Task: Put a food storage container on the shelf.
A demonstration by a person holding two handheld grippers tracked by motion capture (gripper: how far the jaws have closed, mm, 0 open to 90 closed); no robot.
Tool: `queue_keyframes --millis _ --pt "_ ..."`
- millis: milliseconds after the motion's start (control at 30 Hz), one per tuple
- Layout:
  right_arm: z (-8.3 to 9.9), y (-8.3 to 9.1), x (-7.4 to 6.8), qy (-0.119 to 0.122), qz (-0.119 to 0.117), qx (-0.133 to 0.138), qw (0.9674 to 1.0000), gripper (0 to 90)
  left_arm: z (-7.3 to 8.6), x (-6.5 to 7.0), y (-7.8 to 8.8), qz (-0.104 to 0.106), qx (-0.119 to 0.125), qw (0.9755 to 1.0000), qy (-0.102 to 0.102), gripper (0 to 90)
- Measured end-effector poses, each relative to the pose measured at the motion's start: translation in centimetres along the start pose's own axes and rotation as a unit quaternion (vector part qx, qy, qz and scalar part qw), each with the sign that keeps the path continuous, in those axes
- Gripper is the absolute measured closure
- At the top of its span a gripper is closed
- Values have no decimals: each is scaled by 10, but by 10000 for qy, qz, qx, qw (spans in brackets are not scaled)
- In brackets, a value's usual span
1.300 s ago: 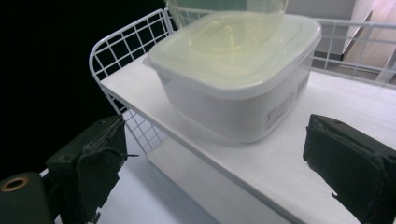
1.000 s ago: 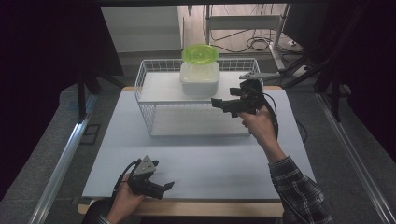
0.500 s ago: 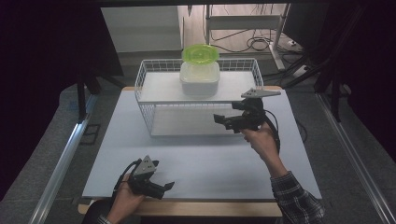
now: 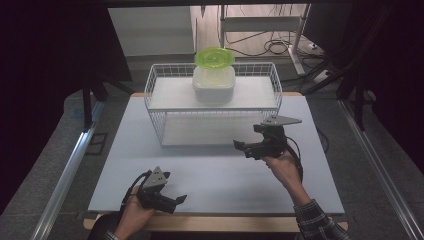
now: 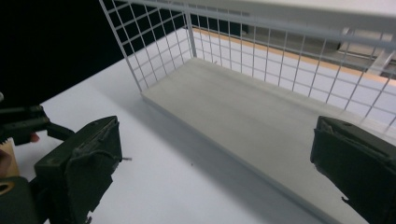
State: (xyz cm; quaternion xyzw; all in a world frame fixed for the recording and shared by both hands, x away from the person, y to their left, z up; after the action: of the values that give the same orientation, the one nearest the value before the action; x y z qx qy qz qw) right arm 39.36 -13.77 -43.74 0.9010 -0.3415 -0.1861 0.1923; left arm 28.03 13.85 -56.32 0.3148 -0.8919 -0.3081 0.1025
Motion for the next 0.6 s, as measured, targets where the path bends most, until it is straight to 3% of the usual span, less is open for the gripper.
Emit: queue_keyframes --millis 600 --pt "42 3 -1 208 215 -187 9994 1 0 1 0 38 -14 10000 -14 14"
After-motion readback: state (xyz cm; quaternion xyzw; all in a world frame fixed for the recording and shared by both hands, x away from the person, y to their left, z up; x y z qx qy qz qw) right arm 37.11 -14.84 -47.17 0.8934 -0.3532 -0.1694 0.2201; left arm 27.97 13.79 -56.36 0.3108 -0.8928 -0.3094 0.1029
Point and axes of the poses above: each handheld gripper's, and its own axes: y roughly backward along the jaws, z roughly out of its underside, x roughly to its right, the point moved 6 cm from there along -y, roughly forward along the jaws, and after that the axes turned 5 degrees about -y, right-handed, at the moved point
